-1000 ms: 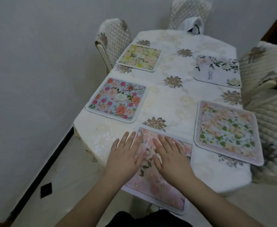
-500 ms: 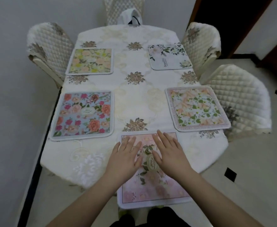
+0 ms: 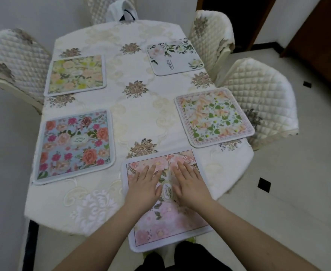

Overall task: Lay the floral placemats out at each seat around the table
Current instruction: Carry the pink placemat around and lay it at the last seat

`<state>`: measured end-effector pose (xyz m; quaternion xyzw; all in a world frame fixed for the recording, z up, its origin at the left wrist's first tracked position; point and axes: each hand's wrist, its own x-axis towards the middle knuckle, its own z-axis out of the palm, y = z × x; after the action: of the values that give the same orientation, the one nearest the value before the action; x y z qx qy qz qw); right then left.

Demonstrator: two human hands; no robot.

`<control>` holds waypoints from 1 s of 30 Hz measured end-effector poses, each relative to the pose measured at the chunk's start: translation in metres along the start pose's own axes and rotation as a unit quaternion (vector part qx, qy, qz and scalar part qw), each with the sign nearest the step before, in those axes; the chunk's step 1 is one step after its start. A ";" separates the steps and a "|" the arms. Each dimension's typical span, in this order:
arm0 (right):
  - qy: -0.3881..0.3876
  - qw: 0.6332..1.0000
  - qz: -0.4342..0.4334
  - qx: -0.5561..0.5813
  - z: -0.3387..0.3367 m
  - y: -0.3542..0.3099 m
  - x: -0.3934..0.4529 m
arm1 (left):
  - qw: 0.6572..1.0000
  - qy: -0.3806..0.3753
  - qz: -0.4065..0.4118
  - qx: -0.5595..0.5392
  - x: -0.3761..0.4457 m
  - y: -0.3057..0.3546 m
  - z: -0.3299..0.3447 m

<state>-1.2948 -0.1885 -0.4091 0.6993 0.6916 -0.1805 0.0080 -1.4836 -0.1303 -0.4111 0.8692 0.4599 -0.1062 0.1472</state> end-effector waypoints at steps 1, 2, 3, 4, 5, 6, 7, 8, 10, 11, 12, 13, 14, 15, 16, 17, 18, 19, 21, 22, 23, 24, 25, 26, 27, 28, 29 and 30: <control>-0.006 1.000 -0.001 0.001 0.006 0.003 0.001 | 1.000 -0.006 0.009 0.001 0.002 0.000 0.006; -0.015 1.000 -0.001 0.004 0.013 0.006 0.000 | 1.000 -0.015 0.019 -0.001 0.003 0.001 0.013; -0.025 1.000 -0.002 0.007 0.019 0.008 0.000 | 0.999 -0.025 0.027 -0.003 0.004 0.003 0.019; -0.033 0.999 -0.002 0.006 0.025 0.009 -0.001 | 0.999 -0.031 0.032 -0.003 0.004 0.004 0.026; -0.035 0.999 -0.003 0.004 0.031 0.010 -0.001 | 0.999 -0.030 0.035 -0.001 0.002 0.006 0.031; -0.033 0.999 -0.003 0.003 0.035 0.011 -0.001 | 0.999 -0.020 0.035 0.001 0.000 0.008 0.036; -0.028 1.000 -0.002 0.004 0.038 0.011 -0.001 | 0.999 -0.006 0.035 0.000 -0.002 0.009 0.039; -0.024 1.000 -0.003 0.007 0.040 0.012 -0.001 | 0.999 0.008 0.035 -0.005 -0.005 0.010 0.041; -0.016 1.000 -0.007 0.015 0.043 0.015 -0.001 | 0.999 0.028 0.033 -0.016 -0.008 0.009 0.045; -0.012 1.000 -0.010 0.014 0.044 0.017 -0.001 | 0.999 0.028 0.033 -0.018 -0.008 0.008 0.047; -0.009 1.000 -0.013 0.011 0.045 0.019 -0.001 | 0.999 0.029 0.032 -0.021 -0.008 0.006 0.048; -0.007 1.000 -0.015 0.006 0.045 0.021 -0.001 | 0.999 0.032 0.031 -0.025 -0.007 0.005 0.048; -0.006 1.000 -0.017 0.001 0.045 0.023 -0.001 | 0.999 0.035 0.028 -0.030 -0.008 0.003 0.049; -0.007 1.000 -0.015 -0.005 0.045 0.025 -0.002 | 0.998 0.036 0.023 -0.034 -0.009 0.002 0.049; -0.005 1.000 -0.010 -0.009 0.045 0.028 -0.003 | 0.998 0.038 0.015 -0.038 -0.011 0.001 0.048; -0.001 1.000 0.000 -0.008 0.045 0.030 -0.005 | 0.998 0.043 0.003 -0.041 -0.013 -0.001 0.049; 0.003 1.000 0.013 -0.003 0.045 0.033 -0.007 | 0.998 0.047 -0.011 -0.040 -0.016 -0.003 0.050; 0.004 1.000 0.028 0.004 0.045 0.035 -0.009 | 0.998 0.052 -0.025 -0.040 -0.018 -0.005 0.050; 0.004 0.998 0.060 0.019 0.045 0.039 -0.012 | 0.995 0.067 -0.058 -0.050 -0.024 -0.008 0.052; 0.003 0.997 0.079 0.028 0.044 0.040 -0.014 | 0.993 0.072 -0.079 -0.054 -0.026 -0.010 0.053; 0.001 0.995 0.097 0.038 0.042 0.040 -0.016 | 0.991 0.072 -0.099 -0.055 -0.029 -0.011 0.053; -0.002 0.992 0.113 0.048 0.040 0.040 -0.017 | 0.989 0.069 -0.116 -0.055 -0.031 -0.011 0.054; -0.005 0.991 0.124 0.057 0.037 0.039 -0.018 | 0.988 0.064 -0.128 -0.054 -0.033 -0.011 0.055; -0.006 0.989 0.130 0.065 0.035 0.038 -0.018 | 0.988 0.057 -0.136 -0.053 -0.034 -0.010 0.055; -0.005 0.988 0.136 0.077 0.031 0.036 -0.017 | 0.987 0.050 -0.142 -0.056 -0.034 -0.009 0.054; 0.002 0.985 0.144 0.098 0.027 0.034 -0.015 | 0.986 0.045 -0.148 -0.069 -0.033 -0.008 0.053; 0.014 0.980 0.154 0.128 0.023 0.032 -0.013 | 0.983 0.045 -0.154 -0.094 -0.033 -0.008 0.051; 0.029 0.972 0.164 0.163 0.018 0.032 -0.011 | 0.977 0.050 -0.159 -0.132 -0.031 -0.008 0.048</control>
<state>-1.2684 -0.2053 -0.4308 0.8003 0.5284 -0.2664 -0.0965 -1.5100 -0.1671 -0.4468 0.7624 0.6087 -0.0231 0.2183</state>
